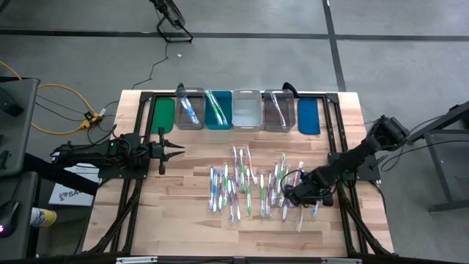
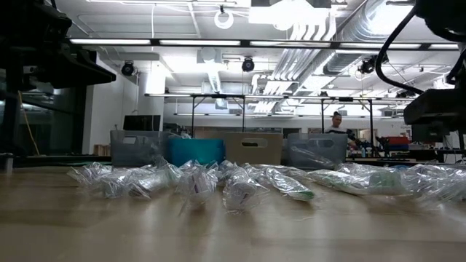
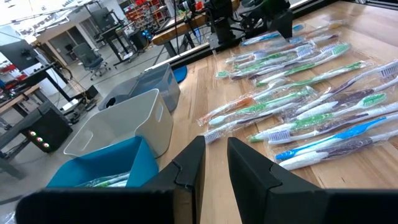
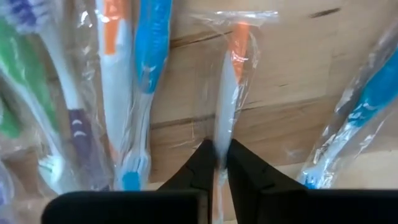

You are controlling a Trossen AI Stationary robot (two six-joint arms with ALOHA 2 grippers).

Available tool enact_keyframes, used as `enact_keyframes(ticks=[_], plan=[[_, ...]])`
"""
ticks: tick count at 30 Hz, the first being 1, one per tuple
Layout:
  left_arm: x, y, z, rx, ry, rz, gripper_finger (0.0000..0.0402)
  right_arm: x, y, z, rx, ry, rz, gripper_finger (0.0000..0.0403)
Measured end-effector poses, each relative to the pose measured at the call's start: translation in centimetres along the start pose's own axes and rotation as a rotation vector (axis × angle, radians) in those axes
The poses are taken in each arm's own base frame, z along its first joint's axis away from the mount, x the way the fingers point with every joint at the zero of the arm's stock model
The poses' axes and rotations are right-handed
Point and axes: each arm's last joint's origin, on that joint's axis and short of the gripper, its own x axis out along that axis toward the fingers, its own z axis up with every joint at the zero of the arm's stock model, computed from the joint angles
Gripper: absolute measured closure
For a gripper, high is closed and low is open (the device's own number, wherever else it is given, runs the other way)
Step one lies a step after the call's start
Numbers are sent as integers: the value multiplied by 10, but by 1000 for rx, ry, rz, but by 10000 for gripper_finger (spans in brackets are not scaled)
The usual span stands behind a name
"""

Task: Pick & Place Toothbrushes
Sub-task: Put the orange toothbrush into the right black bin

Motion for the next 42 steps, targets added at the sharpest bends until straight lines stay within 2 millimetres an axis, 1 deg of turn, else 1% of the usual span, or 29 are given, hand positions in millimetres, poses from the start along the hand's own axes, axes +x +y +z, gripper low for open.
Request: enact_keyframes(ticks=[4, 8, 14, 17, 20, 25, 30, 36, 42], plan=[[0, 0, 0, 0, 0, 0, 336, -22, -6, -1, -62, -4, 81, 387], [0, 0, 0, 0, 0, 0, 336, -56, -13, 4, -130, -85, 112, 387], [0, 0, 0, 0, 0, 0, 336, -113, -21, 27, -277, -247, 120, 387], [0, 0, 0, 0, 0, 0, 336, -138, -19, 43, -372, -343, 145, 387], [0, 0, 0, 0, 0, 0, 336, -157, -11, 59, -466, -409, 174, 387], [0, 0, 0, 0, 0, 0, 336, -182, 8, 93, -565, -468, 186, 387], [0, 0, 0, 0, 0, 0, 336, -202, 30, 137, -590, -547, 206, 387], [0, 0, 0, 0, 0, 0, 336, -220, 54, 189, -614, -595, 190, 387], [0, 0, 0, 0, 0, 0, 336, -228, 81, 239, -639, -643, 143, 387]])
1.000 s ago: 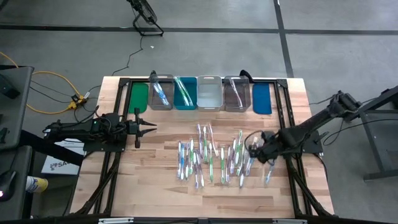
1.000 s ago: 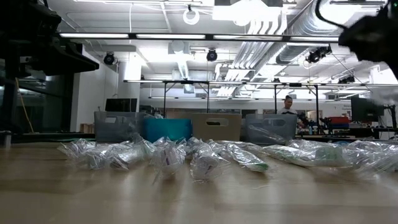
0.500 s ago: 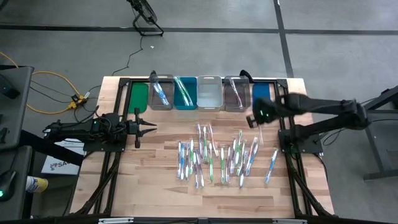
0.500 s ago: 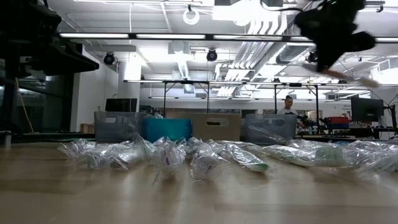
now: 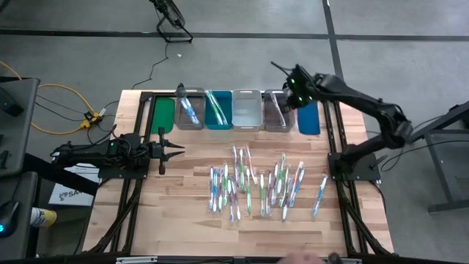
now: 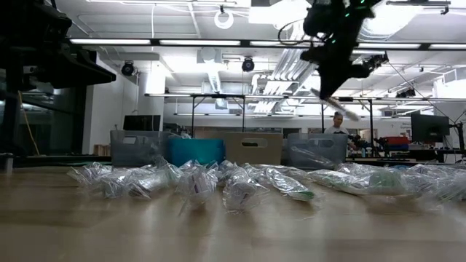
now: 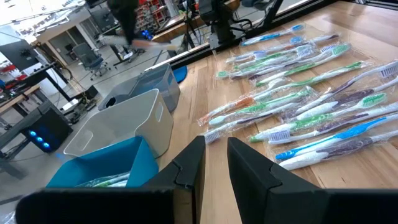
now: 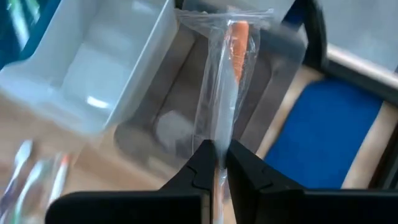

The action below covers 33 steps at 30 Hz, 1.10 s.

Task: Pick & Place Toothbrushes
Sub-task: Put the orange toothbrush into the right black bin

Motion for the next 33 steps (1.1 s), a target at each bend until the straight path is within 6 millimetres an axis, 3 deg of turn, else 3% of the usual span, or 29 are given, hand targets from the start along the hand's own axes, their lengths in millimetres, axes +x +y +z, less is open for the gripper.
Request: enact_keyframes(ticks=[7, 12, 20, 26, 33], plan=[[0, 0, 0, 0, 0, 0, 336, 31, 0, 50, -21, -68, -6, 387], [0, 0, 0, 0, 0, 0, 336, 60, 2, 69, -40, -24, -24, 384], [0, 0, 0, 0, 0, 0, 336, 97, 6, 66, 7, 114, 1, 382], [0, 0, 0, 0, 0, 0, 336, 102, 5, 65, -4, 132, -14, 374], [0, 0, 0, 0, 0, 0, 336, 102, 5, 64, -15, 144, -16, 313]])
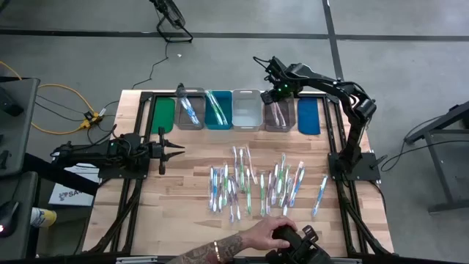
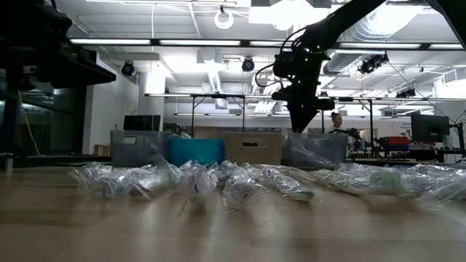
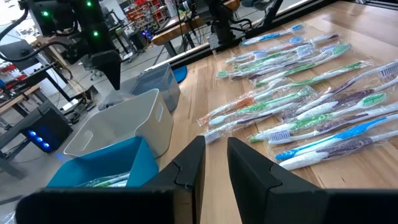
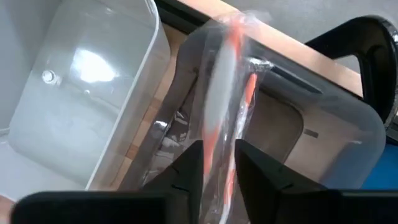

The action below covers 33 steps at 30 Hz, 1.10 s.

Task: Pick & Place Toothbrushes
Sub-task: Put the orange toothbrush into the right black bin, then put the blue toothbrush into the left black bin

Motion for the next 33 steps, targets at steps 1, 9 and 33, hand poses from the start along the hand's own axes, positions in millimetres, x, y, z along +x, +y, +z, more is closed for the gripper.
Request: enact_keyframes(ticks=[1, 9, 33], plan=[[0, 0, 0, 0, 0, 0, 336, 0, 0, -1, 0, 6, -2, 304], [0, 0, 0, 0, 0, 0, 336, -15, 4, -14, -4, 89, 14, 252], [0, 0, 0, 0, 0, -1, 336, -74, 21, -232, 217, 295, 62, 245]])
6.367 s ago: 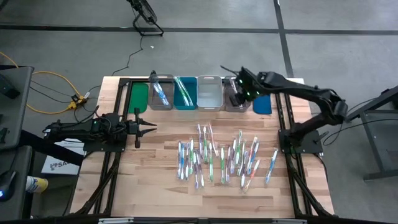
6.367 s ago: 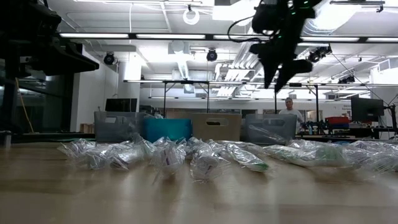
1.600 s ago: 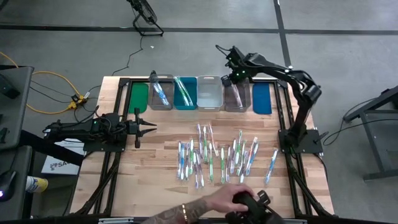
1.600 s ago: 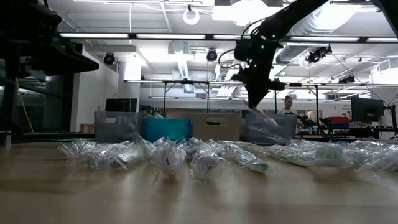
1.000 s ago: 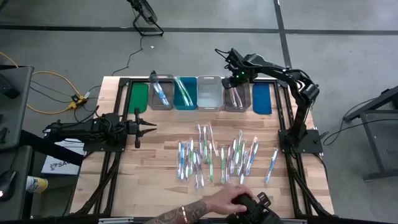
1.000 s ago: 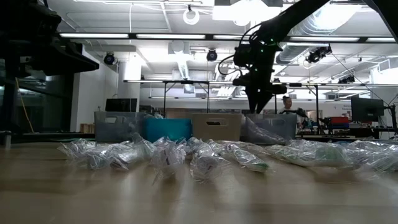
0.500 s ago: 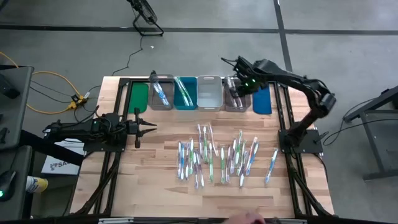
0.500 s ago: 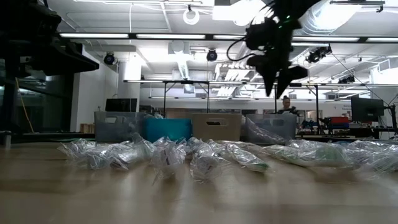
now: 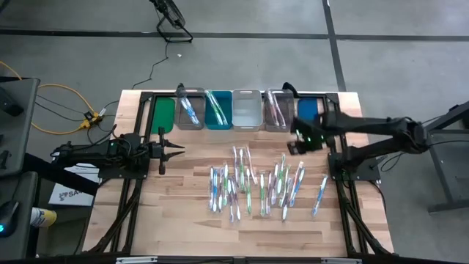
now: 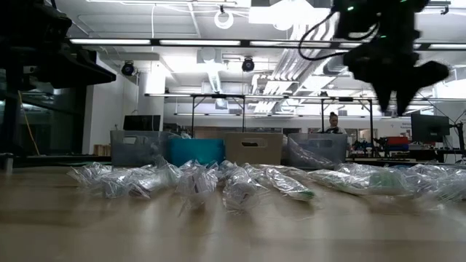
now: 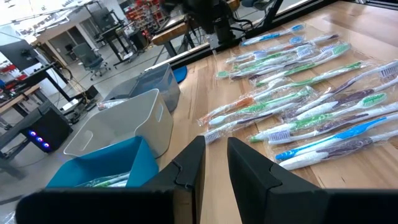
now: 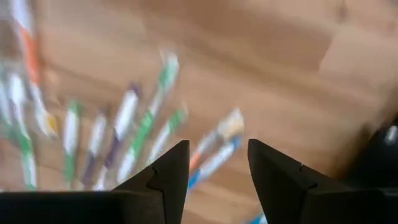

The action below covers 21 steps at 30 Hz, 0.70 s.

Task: Pick & Place Toothbrushes
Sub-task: Put the blue toothbrush into the left black bin

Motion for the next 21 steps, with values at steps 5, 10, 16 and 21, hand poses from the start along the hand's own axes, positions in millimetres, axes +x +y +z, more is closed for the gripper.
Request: enact_keyframes(ticks=[5, 10, 16, 21], plan=[[0, 0, 0, 0, 0, 0, 336, 18, -1, -42, 23, 51, -33, 245], [0, 0, 0, 0, 0, 0, 336, 28, 3, -71, 82, 63, -59, 245], [0, 0, 0, 0, 1, 1, 336, 30, 5, -95, 232, 21, -70, 245], [0, 0, 0, 0, 0, 0, 336, 34, 4, -109, 336, 9, -101, 245]])
